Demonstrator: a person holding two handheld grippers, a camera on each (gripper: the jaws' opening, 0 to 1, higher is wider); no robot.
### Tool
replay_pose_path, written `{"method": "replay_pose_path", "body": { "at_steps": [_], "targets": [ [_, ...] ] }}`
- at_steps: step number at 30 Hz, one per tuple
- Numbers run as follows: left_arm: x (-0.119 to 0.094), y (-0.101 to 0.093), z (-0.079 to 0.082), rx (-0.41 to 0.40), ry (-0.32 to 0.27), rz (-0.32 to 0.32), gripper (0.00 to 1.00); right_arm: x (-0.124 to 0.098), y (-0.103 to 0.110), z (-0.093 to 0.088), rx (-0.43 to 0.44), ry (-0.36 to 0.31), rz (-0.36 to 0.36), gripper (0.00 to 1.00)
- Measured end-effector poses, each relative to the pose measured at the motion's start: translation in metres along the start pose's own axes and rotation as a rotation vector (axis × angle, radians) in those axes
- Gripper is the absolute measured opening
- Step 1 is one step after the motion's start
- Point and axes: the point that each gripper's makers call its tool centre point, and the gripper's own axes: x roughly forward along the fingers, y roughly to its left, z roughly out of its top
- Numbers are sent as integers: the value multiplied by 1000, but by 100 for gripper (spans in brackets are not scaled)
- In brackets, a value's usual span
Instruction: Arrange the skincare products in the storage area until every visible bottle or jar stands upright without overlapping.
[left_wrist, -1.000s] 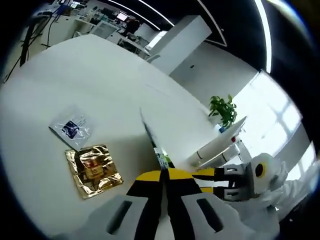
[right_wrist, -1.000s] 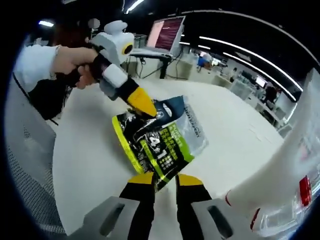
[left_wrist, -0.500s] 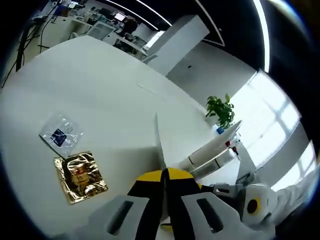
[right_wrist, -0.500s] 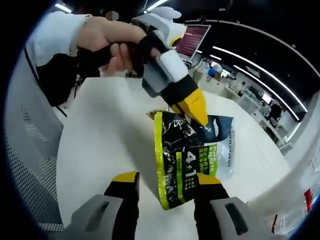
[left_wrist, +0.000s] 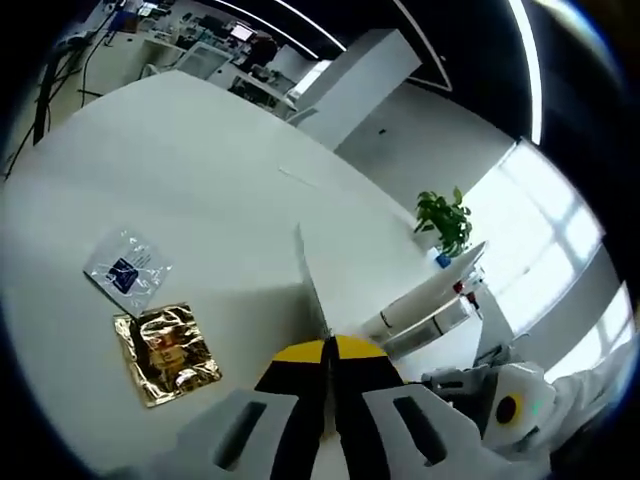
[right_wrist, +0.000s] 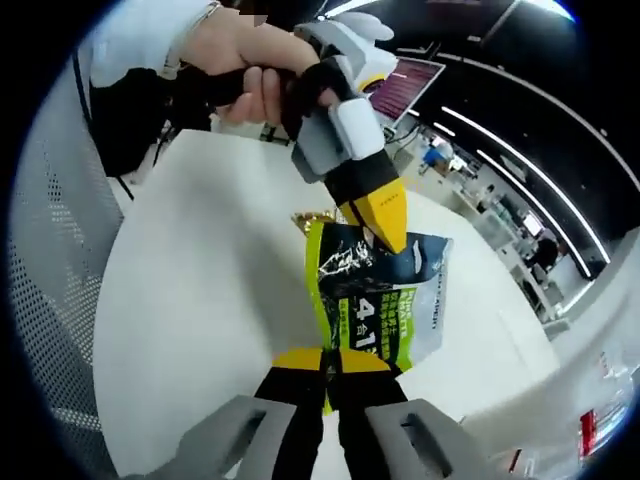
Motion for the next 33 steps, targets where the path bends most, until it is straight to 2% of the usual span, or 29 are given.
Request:
{"method": "replay_pose_path", "body": {
  "at_steps": [6, 13, 17, 22, 24, 28, 33],
  "targets": [
    [7, -4, -7, 27, 37, 8, 0, -17, -10, -5, -23, 9, 14, 0],
    [20, -15, -22, 80, 103, -2, 0, -34, -12, -15, 17, 37, 41, 0],
    [25, -17, -33, 120, 141, 8, 0, -35, -7, -23, 39, 59, 62, 0],
    [32, -13, -38, 188, 184, 16, 0, -37, -2, -31, 32, 79, 74, 0],
    [34, -14, -40, 192, 193, 14, 0, -37, -3, -36, 31, 90, 73, 0],
    [38, -10, -49, 240, 233, 27, 0, -36, -1, -43, 78, 109, 94, 0],
    [40, -5, -50, 255, 243, 32, 0, -36, 2, -46, 103, 113, 106, 0]
  ]
}}
